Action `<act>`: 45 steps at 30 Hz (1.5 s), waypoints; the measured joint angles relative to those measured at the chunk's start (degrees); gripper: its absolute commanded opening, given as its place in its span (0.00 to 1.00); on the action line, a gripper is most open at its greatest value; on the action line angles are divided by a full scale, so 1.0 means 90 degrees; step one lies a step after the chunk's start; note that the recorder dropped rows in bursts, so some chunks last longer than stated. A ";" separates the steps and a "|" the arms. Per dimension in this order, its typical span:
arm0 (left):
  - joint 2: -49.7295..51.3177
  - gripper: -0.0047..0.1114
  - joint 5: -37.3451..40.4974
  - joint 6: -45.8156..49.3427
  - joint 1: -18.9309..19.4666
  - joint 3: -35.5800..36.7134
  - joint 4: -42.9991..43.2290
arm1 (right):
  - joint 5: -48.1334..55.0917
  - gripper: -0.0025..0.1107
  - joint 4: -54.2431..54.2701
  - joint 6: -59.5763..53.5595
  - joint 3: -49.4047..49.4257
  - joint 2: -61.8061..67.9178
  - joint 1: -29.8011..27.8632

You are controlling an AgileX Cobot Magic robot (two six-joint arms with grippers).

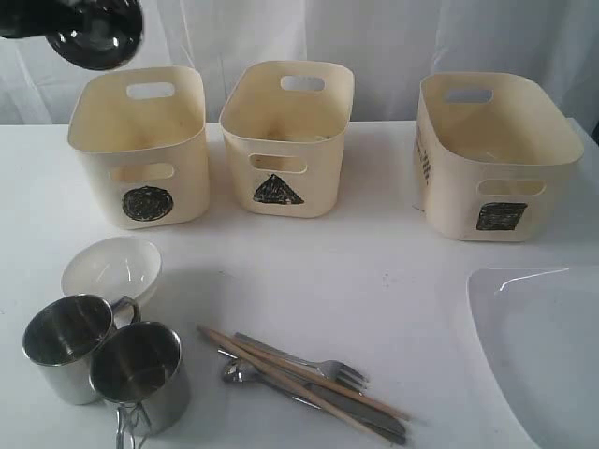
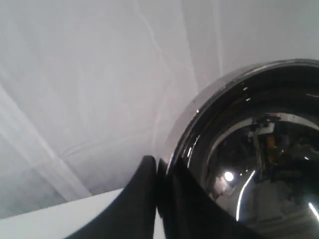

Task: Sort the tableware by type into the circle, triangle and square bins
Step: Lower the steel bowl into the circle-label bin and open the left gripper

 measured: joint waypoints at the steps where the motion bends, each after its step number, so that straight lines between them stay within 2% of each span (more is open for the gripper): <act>1: 0.0188 0.04 -0.0035 0.0010 -0.0074 -0.0099 0.0201 | 0.0000 0.02 0.0000 0.0000 0.0000 0.0000 0.0000; 5: 0.0930 0.04 -0.0048 0.0029 -0.0307 -0.0358 0.0806 | 0.0000 0.02 0.0000 0.0000 0.0000 0.0000 0.0000; 12: 0.1581 0.04 0.0140 0.0042 -0.0357 -0.0399 0.0967 | 0.0000 0.02 0.0000 0.0000 0.0000 0.0000 0.0000; 17: 0.1555 0.04 0.0304 0.0042 -0.0383 -0.0427 0.0979 | 0.0000 0.02 0.0000 0.0000 0.0000 0.0000 0.0000; 24: 0.1484 0.04 0.1695 0.0172 -0.0553 -0.0445 0.0979 | 0.0000 0.02 0.0000 0.0000 0.0000 0.0000 0.0000; 33: 0.1315 0.04 0.2027 0.0649 -0.0566 -0.0445 0.0979 | 0.0000 0.02 0.0000 0.0000 0.0000 0.0000 0.0000; 35: 0.1308 0.12 0.2016 0.0669 -0.0566 -0.0445 0.0979 | 0.0000 0.02 0.0000 0.0000 0.0000 0.0000 0.0000; 38: 0.1294 0.44 0.1901 0.0684 -0.0580 -0.0445 0.0991 | 0.0000 0.02 0.0000 0.0000 0.0000 0.0000 0.0000; 40: 0.1285 0.58 0.1861 0.0684 -0.0580 -0.0445 0.0991 | 0.0000 0.02 0.0000 0.0000 0.0000 0.0000 0.0000; 42: 0.1279 0.62 0.1808 0.0684 -0.0580 -0.0445 0.0991 | 0.0000 0.02 0.0000 0.0000 0.0000 0.0000 0.0000; 45: 0.1279 0.62 0.1804 0.0684 -0.0580 -0.0445 0.0980 | 0.0000 0.02 0.0000 0.0000 0.0000 0.0000 0.0000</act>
